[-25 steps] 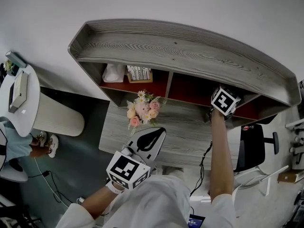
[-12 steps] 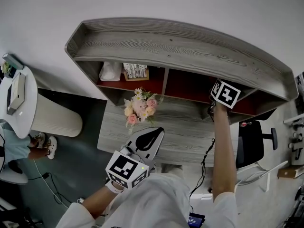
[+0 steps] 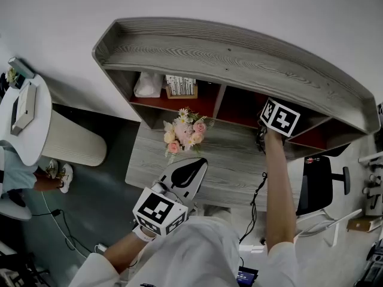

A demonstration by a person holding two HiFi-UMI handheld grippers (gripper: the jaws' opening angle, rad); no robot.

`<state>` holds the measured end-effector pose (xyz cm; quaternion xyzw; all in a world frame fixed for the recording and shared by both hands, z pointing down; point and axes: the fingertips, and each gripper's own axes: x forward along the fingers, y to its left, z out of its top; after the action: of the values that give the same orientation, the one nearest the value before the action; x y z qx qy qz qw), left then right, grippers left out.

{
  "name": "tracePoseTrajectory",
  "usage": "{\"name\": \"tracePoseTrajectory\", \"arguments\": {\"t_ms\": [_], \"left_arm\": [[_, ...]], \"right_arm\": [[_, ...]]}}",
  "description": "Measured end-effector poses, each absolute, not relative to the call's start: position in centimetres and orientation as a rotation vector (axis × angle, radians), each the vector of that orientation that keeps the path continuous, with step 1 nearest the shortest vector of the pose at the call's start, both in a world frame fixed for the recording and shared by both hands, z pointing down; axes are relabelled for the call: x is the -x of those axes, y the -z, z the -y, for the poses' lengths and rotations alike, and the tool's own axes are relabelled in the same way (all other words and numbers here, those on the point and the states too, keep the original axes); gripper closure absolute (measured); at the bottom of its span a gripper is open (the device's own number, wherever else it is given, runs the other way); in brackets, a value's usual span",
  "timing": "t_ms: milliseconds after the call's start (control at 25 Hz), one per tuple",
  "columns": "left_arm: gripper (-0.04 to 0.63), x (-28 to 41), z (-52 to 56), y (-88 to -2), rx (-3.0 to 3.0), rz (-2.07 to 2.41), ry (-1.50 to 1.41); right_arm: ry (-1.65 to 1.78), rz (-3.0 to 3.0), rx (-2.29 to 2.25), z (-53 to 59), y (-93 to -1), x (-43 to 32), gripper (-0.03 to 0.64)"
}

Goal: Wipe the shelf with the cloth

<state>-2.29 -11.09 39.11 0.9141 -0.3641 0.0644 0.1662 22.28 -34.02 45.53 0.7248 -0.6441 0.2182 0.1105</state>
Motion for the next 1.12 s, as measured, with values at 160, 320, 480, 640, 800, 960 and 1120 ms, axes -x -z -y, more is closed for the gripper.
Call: {"name": "tracePoseTrajectory", "arguments": {"t_ms": [160,320,480,640,800,960,1120], "left_arm": [[0.589,3.1,11.2,-39.2,-2.591,1.059,-0.178],[0.589,3.8,11.2,-39.4,-2.578,1.078,-0.174],[0.589,4.1,11.1,-39.6,-2.564,1.083,-0.178],[0.589,4.0,10.8,-39.7,-2.560,1.082,-0.180],[0.589,4.5,10.9,-39.6,-2.555,1.100,-0.180],[0.589,5.2,10.8,-39.7,-2.543,1.119,-0.187],[0.589,5.7,10.7,-40.2,-2.529,1.126,-0.199]], "right_arm": [[-0.641,1.943,-2.081,34.7,-45.7,-19.8,0.535],[-0.619,1.961,-2.053,35.1,-45.6,-18.1,0.535],[-0.560,1.987,-1.959,35.6,-45.5,-16.1,0.535],[-0.565,2.052,-1.869,36.2,-45.5,-13.3,0.535],[-0.557,2.127,-1.800,36.8,-45.4,-10.8,0.535],[-0.541,2.180,-1.743,37.3,-45.3,-8.9,0.535],[-0.511,2.248,-1.680,37.4,-45.1,-8.1,0.535]]}}
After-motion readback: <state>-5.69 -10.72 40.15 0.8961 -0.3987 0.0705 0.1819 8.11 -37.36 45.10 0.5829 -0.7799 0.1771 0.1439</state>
